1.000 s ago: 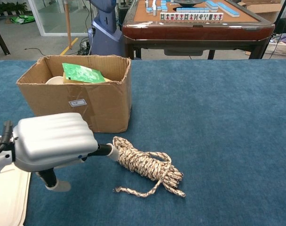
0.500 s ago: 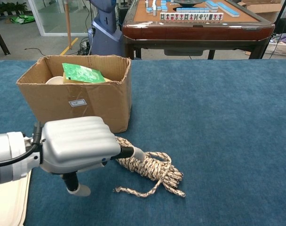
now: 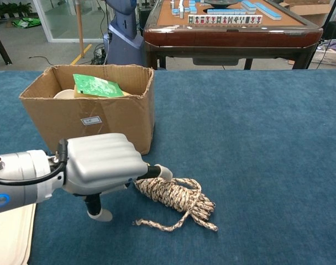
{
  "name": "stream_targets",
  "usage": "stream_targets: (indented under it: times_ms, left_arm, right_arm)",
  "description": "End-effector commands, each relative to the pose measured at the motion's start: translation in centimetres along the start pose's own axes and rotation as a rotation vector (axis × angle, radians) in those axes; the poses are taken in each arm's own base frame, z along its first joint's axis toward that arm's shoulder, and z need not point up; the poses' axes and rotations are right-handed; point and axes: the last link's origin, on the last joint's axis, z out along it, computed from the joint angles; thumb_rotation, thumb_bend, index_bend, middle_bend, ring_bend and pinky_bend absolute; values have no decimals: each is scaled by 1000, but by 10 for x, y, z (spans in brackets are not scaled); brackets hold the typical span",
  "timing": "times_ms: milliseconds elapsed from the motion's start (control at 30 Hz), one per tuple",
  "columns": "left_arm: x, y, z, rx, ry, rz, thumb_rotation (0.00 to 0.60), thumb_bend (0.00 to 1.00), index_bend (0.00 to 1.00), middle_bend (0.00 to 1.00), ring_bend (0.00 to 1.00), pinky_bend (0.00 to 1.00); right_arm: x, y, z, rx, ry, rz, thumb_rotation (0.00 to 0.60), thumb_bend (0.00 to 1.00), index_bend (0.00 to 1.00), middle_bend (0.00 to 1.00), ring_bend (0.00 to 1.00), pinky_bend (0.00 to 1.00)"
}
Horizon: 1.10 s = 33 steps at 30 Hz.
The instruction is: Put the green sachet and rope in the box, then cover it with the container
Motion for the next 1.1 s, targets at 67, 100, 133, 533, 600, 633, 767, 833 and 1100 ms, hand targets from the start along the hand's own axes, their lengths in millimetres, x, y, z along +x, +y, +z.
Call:
stream_targets:
  times_ms: [67, 100, 133, 533, 600, 633, 767, 833, 1100]
  left_arm:
    - [0, 1, 1, 5, -14, 11, 600, 154, 155, 916, 843, 960]
    - [0, 1, 1, 9, -18, 12, 600, 171, 170, 915, 843, 960]
    - [-1, 1, 1, 11, -21, 12, 600, 180, 185, 915, 843, 960]
    - [-3, -7, -18, 46, -38, 25, 600, 395, 419, 915, 840, 960]
    - [-3, -7, -23, 49, -42, 32, 600, 416, 463, 913, 836, 960]
    - [-3, -7, -25, 49, -43, 33, 600, 424, 480, 912, 835, 960]
    - [-3, -9, -34, 64, -64, 48, 600, 448, 554, 910, 831, 960]
    - [-4, -12, -38, 78, -82, 59, 600, 452, 572, 908, 830, 960]
    - [0, -20, -46, 133, -97, 74, 600, 461, 578, 904, 827, 959]
  right_arm:
    - [1, 0, 0, -2, 12, 8, 600, 0, 115, 116, 0, 39]
    - [1, 0, 0, -1, 17, 11, 600, 0, 117, 118, 0, 39]
    - [2, 0, 0, 0, 18, 14, 600, 0, 119, 119, 0, 39]
    - [0, 1, 1, 0, 5, 21, 600, 0, 120, 121, 0, 39]
    - [0, 1, 1, 0, 3, 20, 600, 0, 120, 121, 0, 39]
    - [0, 1, 1, 0, 3, 20, 600, 0, 120, 121, 0, 39]
    - [-1, 1, 2, -2, 2, 19, 600, 0, 120, 121, 0, 39]
    - [-1, 1, 2, -3, 2, 19, 600, 0, 120, 121, 0, 39]
    - [-3, 1, 4, -6, -6, 17, 600, 0, 120, 121, 0, 39]
